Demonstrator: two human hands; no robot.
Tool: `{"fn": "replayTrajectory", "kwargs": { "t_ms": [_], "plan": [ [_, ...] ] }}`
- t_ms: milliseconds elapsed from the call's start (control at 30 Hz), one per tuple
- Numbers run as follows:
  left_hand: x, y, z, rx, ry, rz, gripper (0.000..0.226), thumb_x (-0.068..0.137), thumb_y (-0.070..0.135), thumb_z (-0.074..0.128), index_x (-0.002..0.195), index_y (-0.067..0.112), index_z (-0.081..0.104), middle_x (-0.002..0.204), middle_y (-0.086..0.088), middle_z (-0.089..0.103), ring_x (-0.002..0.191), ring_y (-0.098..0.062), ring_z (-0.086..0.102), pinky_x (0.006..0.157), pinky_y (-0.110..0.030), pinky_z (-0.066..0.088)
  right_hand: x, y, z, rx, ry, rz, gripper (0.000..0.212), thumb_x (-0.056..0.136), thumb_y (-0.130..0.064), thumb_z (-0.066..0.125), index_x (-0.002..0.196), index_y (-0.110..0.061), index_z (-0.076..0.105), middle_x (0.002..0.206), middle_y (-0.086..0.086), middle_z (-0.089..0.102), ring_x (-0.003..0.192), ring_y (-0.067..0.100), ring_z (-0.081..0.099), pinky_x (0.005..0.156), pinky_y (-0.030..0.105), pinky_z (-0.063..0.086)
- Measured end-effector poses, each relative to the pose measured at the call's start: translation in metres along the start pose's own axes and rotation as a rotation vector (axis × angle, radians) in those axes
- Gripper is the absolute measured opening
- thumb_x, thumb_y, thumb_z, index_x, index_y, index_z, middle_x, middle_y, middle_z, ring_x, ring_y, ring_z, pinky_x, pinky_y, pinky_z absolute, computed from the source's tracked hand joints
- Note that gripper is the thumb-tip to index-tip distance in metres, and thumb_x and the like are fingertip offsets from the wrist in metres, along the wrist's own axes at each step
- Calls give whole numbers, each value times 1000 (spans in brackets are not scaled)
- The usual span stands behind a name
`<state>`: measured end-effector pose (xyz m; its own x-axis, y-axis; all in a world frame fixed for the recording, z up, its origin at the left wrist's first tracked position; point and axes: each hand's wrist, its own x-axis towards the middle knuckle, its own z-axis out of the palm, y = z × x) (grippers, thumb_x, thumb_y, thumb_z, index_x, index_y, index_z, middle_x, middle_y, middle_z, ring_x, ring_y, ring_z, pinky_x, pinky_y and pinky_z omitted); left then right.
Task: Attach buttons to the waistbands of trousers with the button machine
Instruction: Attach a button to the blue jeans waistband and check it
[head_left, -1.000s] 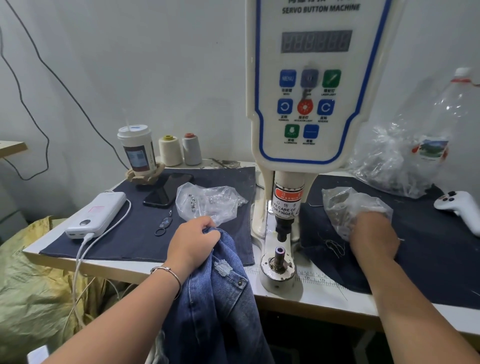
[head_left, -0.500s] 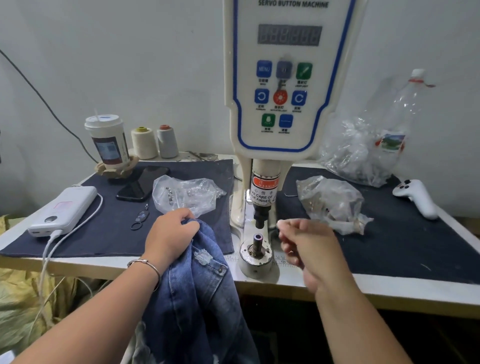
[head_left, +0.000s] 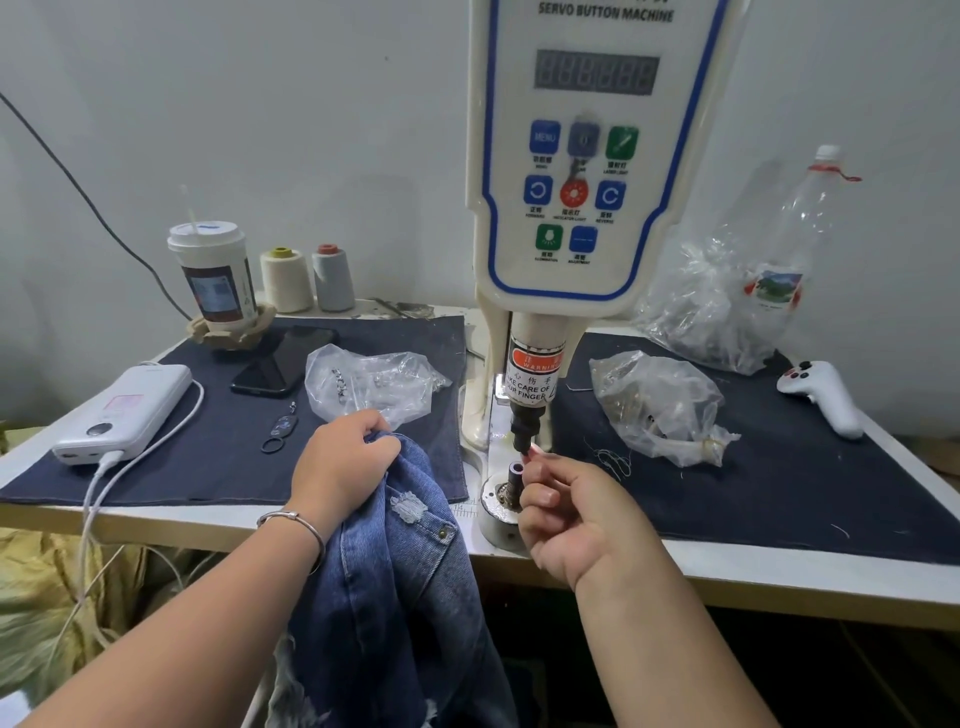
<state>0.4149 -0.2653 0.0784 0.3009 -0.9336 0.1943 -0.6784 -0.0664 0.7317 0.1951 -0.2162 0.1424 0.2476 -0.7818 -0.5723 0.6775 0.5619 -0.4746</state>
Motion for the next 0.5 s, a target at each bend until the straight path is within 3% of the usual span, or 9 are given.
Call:
{"fn": "replayTrajectory", "kwargs": {
  "t_ms": [167,300,500],
  "plan": [
    [0,1,0,-3,-4,4,18,66,34,46,66,21,58,61,4,59,69,-19,56,60,-31,40,-1,0,0,74,-15,44,20,95,-7,49,75,-5,51,42,0,51,24,5,34,25,11,18],
    [1,-1,2,29,13,5,13,81,19,57,68,19,59,64,4,61,72,-22,58,61,-31,41,-3,1,-1,120,-9,50,16,92,-6,52,77,-3,53,44,1,53,24,6,35,25,11,19],
    [2,-1,2,47,21,-2,13,81,19,57,69,20,59,65,4,62,71,-19,57,59,-29,40,-9,2,0,199,-29,65,11,89,-4,52,78,-1,54,45,2,55,24,6,34,26,10,19]
  ]
}}
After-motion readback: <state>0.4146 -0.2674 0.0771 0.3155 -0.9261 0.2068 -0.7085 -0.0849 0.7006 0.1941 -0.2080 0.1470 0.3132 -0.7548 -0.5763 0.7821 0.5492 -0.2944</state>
